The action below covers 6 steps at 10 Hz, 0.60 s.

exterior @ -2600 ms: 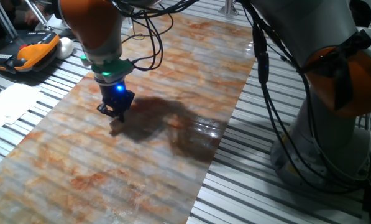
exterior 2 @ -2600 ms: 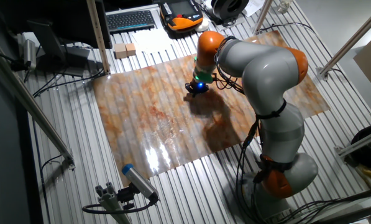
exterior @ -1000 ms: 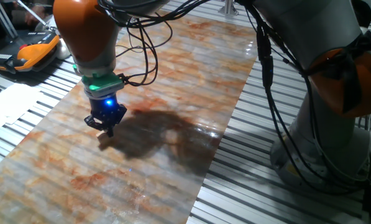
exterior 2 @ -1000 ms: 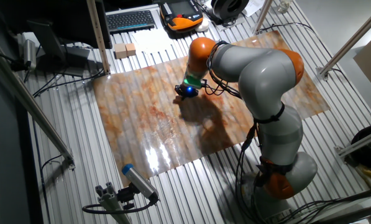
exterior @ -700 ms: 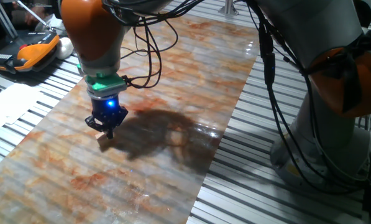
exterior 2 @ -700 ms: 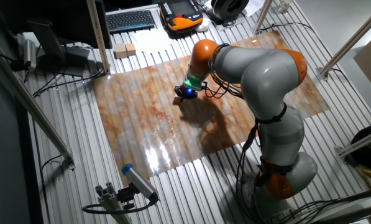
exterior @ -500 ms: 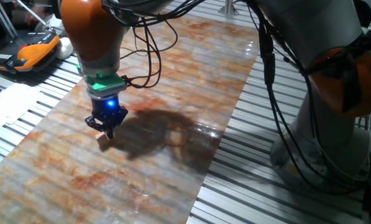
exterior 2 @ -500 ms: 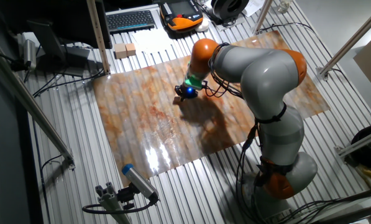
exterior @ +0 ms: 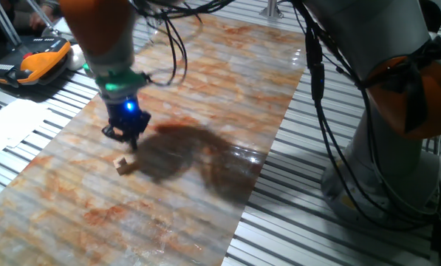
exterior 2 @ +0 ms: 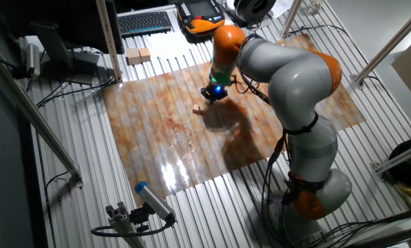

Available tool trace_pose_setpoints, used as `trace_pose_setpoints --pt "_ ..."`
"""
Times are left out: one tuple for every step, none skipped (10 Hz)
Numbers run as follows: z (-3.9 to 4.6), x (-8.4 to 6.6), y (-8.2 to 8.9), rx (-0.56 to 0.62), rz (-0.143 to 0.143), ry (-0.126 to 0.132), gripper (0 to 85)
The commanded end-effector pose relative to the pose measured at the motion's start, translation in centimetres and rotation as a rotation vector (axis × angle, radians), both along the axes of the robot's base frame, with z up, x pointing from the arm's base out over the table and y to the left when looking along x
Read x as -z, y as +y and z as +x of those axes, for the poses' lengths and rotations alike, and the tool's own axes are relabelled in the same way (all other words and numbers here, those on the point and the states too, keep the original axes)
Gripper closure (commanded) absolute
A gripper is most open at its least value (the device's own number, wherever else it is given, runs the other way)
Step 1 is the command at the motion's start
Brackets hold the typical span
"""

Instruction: Use the gripper to push the small block from left to right

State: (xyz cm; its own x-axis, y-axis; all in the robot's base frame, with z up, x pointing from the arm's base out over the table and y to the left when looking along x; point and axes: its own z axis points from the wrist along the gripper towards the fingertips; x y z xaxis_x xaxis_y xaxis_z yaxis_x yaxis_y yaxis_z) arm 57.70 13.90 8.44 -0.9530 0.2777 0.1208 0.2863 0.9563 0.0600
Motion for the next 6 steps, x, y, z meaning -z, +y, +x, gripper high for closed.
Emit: trace_pose_setpoints --pt "0.0 -0.4 -1.5 -0.039 -0.011 0.002 85.0" --pt "-0.13 -0.9 -2.4 -0.063 -0.02 0.002 85.0" --pt "-0.32 -1.2 -3.0 -0.089 -0.033 0.006 85.0" --pt "-0.7 -1.6 -3.5 -0.124 -0.056 0.008 85.0" --pt "-1.36 -2.1 -4.0 -0.136 -0.059 0.008 85.0" --pt "-2.19 -2.6 -4.5 -0.151 -0.072 0.006 85.0"
